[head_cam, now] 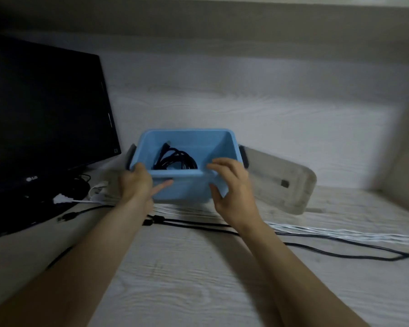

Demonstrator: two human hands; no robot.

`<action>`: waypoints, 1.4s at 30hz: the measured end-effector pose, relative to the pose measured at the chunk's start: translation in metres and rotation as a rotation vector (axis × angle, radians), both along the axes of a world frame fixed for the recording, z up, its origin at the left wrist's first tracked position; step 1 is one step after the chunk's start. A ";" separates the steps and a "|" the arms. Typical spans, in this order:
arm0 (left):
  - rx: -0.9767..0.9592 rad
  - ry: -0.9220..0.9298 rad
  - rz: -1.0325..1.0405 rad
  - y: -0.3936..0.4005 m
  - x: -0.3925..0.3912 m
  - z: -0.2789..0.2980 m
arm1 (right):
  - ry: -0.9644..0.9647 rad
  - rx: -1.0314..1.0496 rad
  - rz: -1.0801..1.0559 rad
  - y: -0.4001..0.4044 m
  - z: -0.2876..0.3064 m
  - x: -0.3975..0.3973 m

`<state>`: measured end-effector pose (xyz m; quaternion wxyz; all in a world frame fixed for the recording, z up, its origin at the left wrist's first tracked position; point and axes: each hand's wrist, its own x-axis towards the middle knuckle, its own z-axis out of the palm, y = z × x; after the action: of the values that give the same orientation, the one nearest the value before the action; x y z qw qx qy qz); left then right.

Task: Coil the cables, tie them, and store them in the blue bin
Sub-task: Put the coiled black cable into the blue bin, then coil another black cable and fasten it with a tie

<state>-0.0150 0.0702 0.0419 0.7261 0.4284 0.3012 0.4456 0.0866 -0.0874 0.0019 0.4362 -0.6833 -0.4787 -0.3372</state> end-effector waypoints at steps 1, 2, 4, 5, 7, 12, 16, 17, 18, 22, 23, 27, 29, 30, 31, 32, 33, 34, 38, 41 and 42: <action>-0.035 0.012 -0.009 0.004 0.000 0.008 | -0.005 0.044 -0.022 -0.004 0.001 0.001; -0.055 0.018 -0.015 0.009 -0.002 0.016 | 0.005 0.070 -0.043 -0.008 0.002 0.002; -0.076 0.016 -0.010 0.021 -0.004 0.030 | 0.057 0.069 -0.096 -0.014 0.000 0.004; -0.078 0.012 0.001 0.026 -0.005 0.037 | 0.100 0.060 -0.133 -0.017 -0.002 0.006; -0.076 0.010 0.022 0.040 -0.007 0.048 | 0.219 0.022 -0.230 -0.022 -0.007 0.013; -0.066 0.057 0.049 0.067 -0.010 0.058 | 0.519 -0.294 -0.463 -0.035 -0.019 0.026; -0.029 0.154 0.082 0.082 -0.008 0.047 | 0.656 -0.487 -0.438 -0.035 -0.028 0.026; -0.020 0.180 0.085 0.086 -0.006 0.043 | 0.674 -0.538 -0.450 -0.034 -0.030 0.028; -0.020 0.201 0.084 0.088 -0.005 0.040 | 0.682 -0.588 -0.468 -0.034 -0.031 0.029; -0.044 0.275 0.085 0.098 0.000 0.031 | 0.671 -0.652 -0.543 -0.034 -0.034 0.031; -0.050 0.298 0.096 0.100 0.002 0.030 | 0.662 -0.644 -0.557 -0.034 -0.034 0.031; -0.061 0.360 0.140 0.115 0.005 0.018 | 0.638 -0.617 -0.583 -0.031 -0.038 0.036; -0.084 0.341 0.156 0.120 0.006 0.011 | 0.657 -0.623 -0.627 -0.029 -0.039 0.039; -0.079 0.340 0.167 0.120 0.007 0.008 | 0.667 -0.620 -0.659 -0.028 -0.038 0.039; -0.060 0.353 0.180 0.121 0.008 0.006 | 0.657 -0.600 -0.688 -0.027 -0.037 0.039; -0.029 0.395 0.207 0.122 0.010 0.002 | 0.634 -0.577 -0.714 -0.027 -0.035 0.040; 0.016 0.472 0.246 0.119 0.011 -0.002 | 0.606 -0.555 -0.744 -0.029 -0.033 0.040; 0.095 0.546 0.279 0.111 0.012 -0.007 | 0.582 -0.525 -0.776 -0.031 -0.030 0.041; 0.637 0.576 0.335 0.047 0.012 -0.040 | 0.552 -0.388 -0.905 -0.047 -0.026 0.051; 0.881 0.594 0.201 0.017 0.023 -0.064 | 0.665 -0.376 -0.934 -0.057 -0.028 0.056; 0.942 0.639 0.130 0.010 0.026 -0.070 | 0.717 -0.397 -0.908 -0.059 -0.030 0.057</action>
<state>0.0106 0.0805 -0.0278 0.3008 0.7998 0.3006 0.4237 0.1437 -0.1464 -0.0278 0.2472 -0.9583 -0.0165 -0.1428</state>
